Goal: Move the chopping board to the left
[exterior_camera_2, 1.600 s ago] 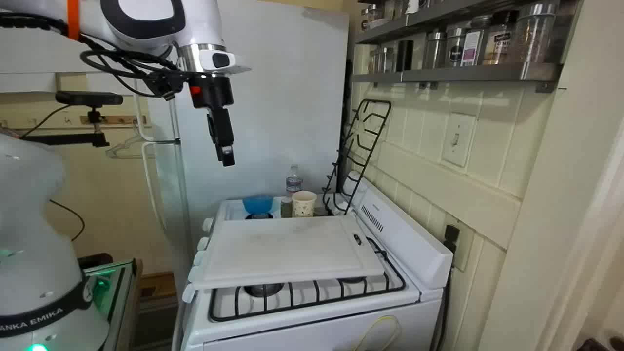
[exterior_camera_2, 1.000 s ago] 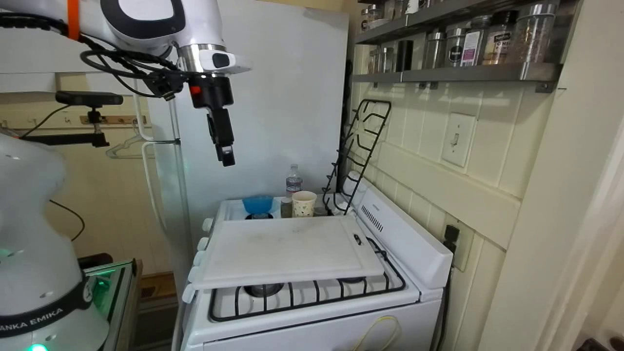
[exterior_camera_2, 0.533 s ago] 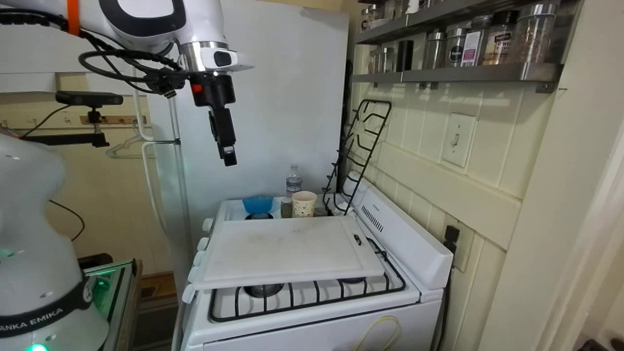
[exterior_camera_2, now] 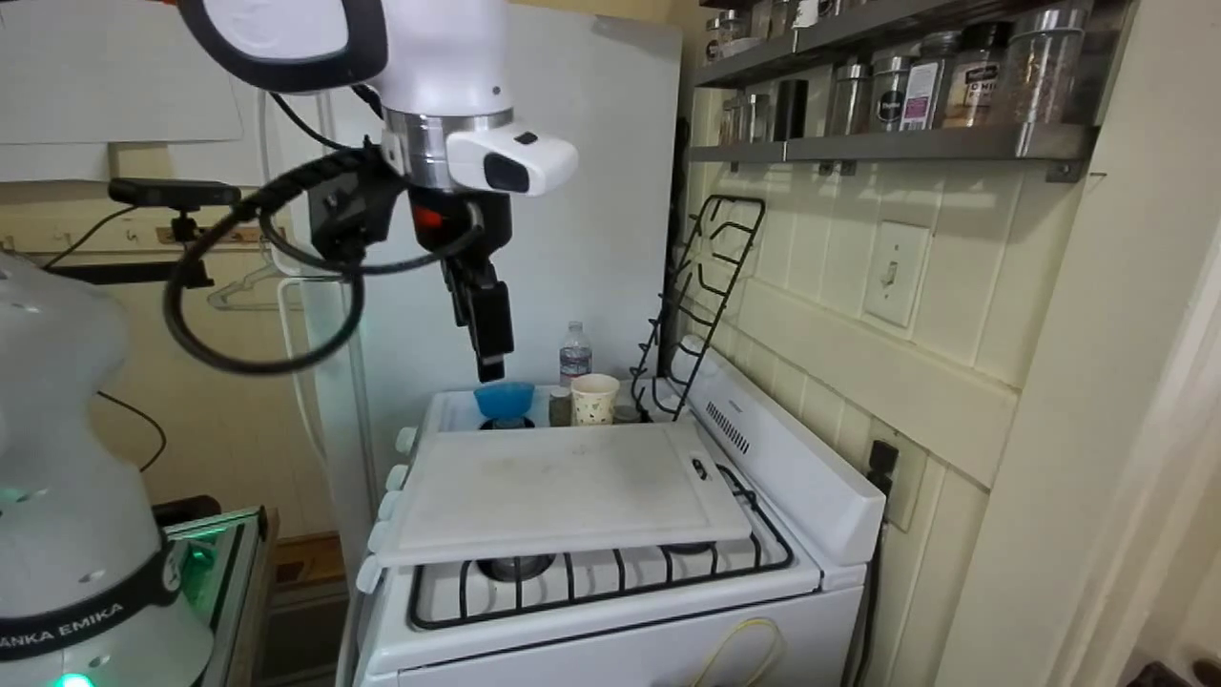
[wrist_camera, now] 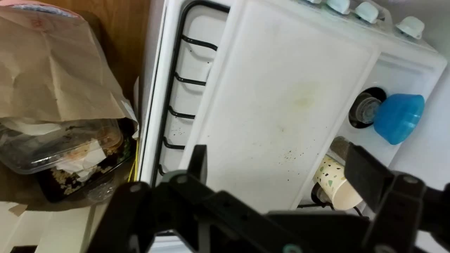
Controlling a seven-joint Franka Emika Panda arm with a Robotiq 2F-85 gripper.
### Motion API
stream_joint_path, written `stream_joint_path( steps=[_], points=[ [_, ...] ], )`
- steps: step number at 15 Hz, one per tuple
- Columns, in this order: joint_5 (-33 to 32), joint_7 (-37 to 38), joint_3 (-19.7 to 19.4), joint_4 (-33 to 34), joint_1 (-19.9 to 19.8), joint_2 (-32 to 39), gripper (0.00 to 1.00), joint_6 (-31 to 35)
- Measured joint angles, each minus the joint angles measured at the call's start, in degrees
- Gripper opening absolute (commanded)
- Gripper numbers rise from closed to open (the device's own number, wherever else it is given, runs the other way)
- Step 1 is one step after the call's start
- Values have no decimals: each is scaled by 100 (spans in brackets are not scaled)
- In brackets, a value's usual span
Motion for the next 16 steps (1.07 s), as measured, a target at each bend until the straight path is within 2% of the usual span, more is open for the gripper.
stream_joint_path(
  steps=[4, 8, 12, 16],
  points=[
    [551, -532, -642, 332, 6, 1119, 100, -108],
    [548, -520, -629, 613, -241, 2189, 100, 137],
    [782, -739, -464, 673, -424, 2302, 100, 67],
    [1624, -1837, -896, 682, -803, 2592, 100, -500]
  ],
)
